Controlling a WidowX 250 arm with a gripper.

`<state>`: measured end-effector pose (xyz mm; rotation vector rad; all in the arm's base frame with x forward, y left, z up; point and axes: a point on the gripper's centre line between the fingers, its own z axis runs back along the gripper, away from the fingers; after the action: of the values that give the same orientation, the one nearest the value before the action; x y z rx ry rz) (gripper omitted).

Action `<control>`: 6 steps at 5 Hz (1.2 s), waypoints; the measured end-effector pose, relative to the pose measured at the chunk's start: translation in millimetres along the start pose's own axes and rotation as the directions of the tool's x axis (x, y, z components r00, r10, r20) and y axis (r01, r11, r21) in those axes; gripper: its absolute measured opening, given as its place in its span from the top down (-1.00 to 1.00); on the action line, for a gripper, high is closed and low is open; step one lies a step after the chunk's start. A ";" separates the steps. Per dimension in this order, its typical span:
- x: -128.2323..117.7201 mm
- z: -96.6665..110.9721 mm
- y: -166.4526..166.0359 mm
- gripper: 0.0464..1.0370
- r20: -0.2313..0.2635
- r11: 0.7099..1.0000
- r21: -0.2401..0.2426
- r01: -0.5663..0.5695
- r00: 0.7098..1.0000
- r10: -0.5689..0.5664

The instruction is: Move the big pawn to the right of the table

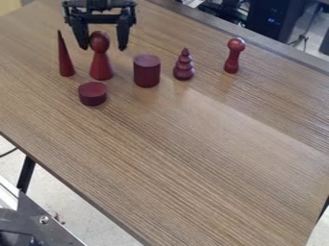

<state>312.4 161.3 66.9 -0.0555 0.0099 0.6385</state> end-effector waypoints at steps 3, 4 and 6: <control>1.7 -9.7 -0.2 -0.11 -0.034 1.000 0.002 -0.018 0.999 0.018; -9.9 3.2 -9.2 -0.11 -0.013 1.000 0.029 0.004 1.000 -0.003; -53.6 65.3 -83.3 -0.11 0.096 0.962 0.157 0.224 0.966 -0.241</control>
<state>318.4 66.2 137.5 0.1196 -0.0598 0.4029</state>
